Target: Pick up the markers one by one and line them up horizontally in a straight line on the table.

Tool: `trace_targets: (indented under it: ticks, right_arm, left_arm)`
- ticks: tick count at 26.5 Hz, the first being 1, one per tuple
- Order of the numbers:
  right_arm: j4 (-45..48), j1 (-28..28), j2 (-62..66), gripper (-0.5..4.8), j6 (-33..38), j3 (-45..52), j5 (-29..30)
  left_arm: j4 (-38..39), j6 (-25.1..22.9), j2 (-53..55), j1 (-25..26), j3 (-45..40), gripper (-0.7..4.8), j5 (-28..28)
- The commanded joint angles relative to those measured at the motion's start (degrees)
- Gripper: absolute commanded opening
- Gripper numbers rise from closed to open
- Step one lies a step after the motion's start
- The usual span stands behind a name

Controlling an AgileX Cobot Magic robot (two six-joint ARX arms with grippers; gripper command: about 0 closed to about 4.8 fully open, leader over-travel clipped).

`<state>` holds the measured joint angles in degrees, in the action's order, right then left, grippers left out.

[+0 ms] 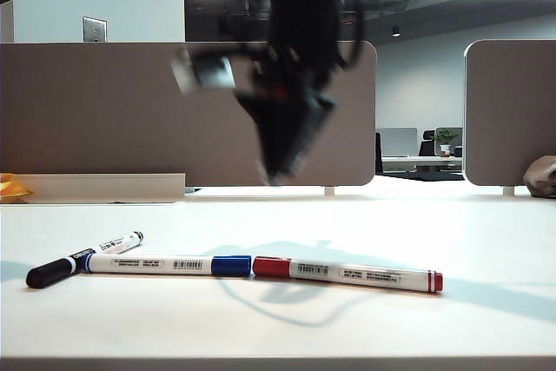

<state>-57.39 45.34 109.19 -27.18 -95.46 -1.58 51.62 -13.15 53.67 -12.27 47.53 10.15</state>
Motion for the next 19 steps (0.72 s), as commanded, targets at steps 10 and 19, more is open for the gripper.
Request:
trace_targets:
  ticks: [10, 19]
  right_arm:
    - [-9.92, 0.24, -1.95, 0.29, 10.01, -18.93, 17.70]
    - [-20.94, 0.24, -3.58, 0.29, 10.71, -19.06, 16.24]
  left_arm:
    - [-8.70, 1.14, 8.74, 0.13, 0.22, 1.30, 0.59]
    - [-16.98, 1.42, 15.82, 0.15, 0.31, 1.30, 1.64]
